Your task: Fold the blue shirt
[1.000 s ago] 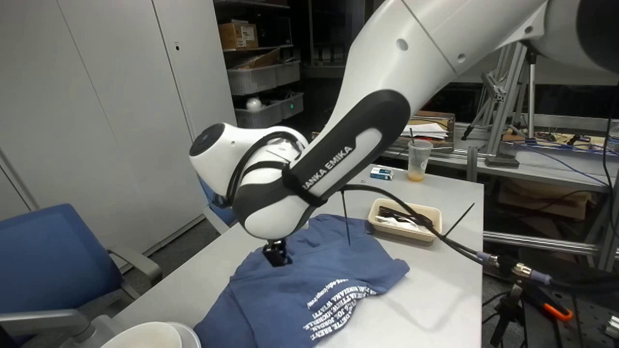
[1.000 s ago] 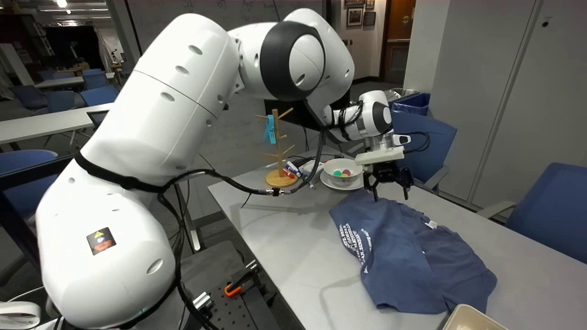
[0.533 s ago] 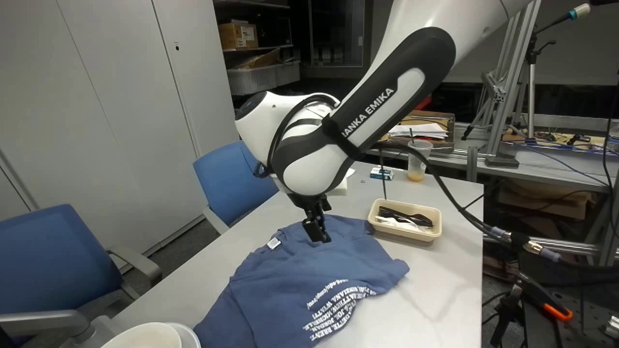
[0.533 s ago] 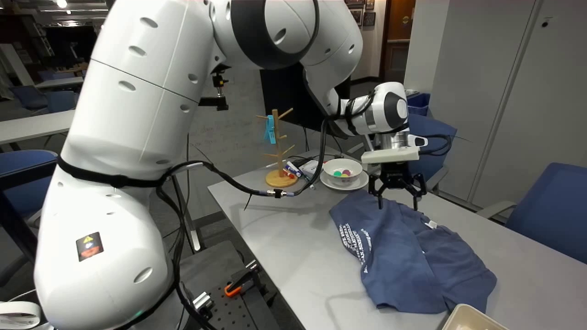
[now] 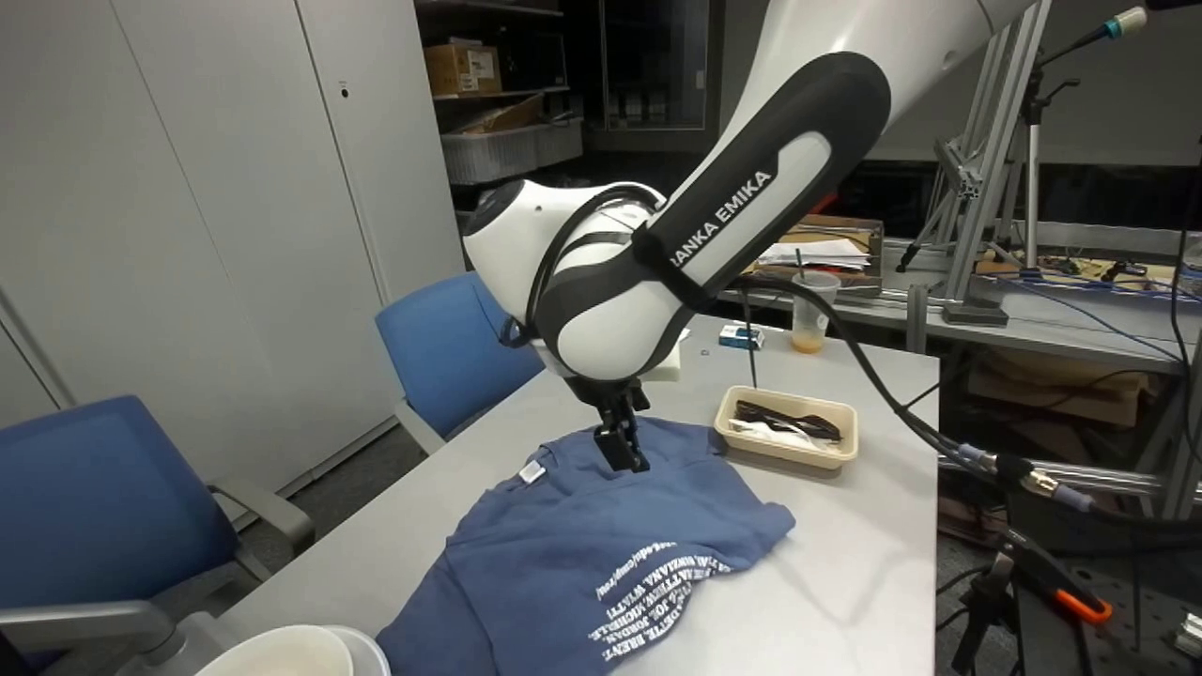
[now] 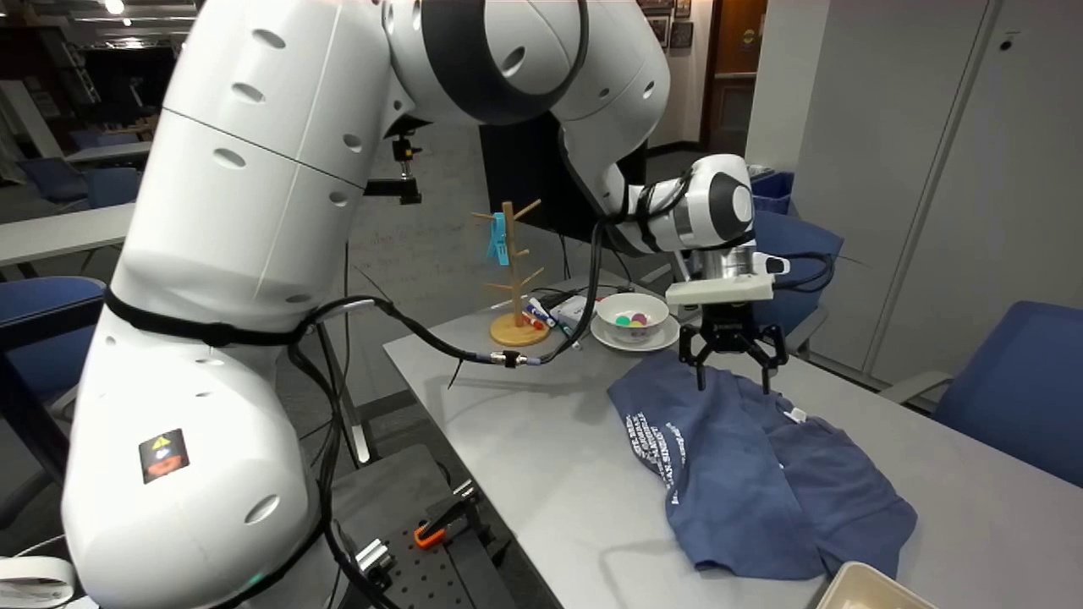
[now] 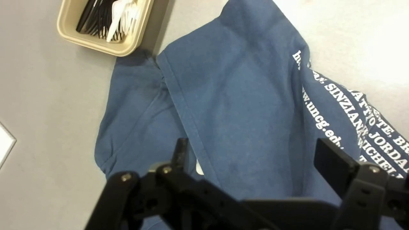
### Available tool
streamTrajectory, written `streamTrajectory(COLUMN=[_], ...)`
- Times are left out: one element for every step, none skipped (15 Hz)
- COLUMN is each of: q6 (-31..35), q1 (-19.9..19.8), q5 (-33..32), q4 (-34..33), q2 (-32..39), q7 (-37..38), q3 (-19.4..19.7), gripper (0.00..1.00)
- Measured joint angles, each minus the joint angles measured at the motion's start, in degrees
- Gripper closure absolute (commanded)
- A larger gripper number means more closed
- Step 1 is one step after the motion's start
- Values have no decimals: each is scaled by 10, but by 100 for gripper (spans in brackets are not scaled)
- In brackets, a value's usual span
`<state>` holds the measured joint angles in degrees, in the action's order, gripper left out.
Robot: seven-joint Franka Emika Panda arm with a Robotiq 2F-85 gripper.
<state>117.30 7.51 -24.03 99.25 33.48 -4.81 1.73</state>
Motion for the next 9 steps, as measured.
streamTrajectory(q6=[0, 0, 0, 0, 0, 0, 0, 0, -1], q1=[-4, -10, -20, -31, -44, -57, -70, -83, -94], q5=[0, 0, 0, 1, 1, 3, 8, 15, 23], q4=[-2, -4, -7, -10, -14, -19, -23, -27, -31], q2=[4, 8, 13, 18, 25, 32, 39, 46, 52], q7=[-1, -4, -13, -25, -41, -57, -74, -94, -114], q3=[2, 4, 5, 5, 5, 5, 5, 5, 4], gripper=[0, 0, 0, 0, 0, 0, 0, 0, 0])
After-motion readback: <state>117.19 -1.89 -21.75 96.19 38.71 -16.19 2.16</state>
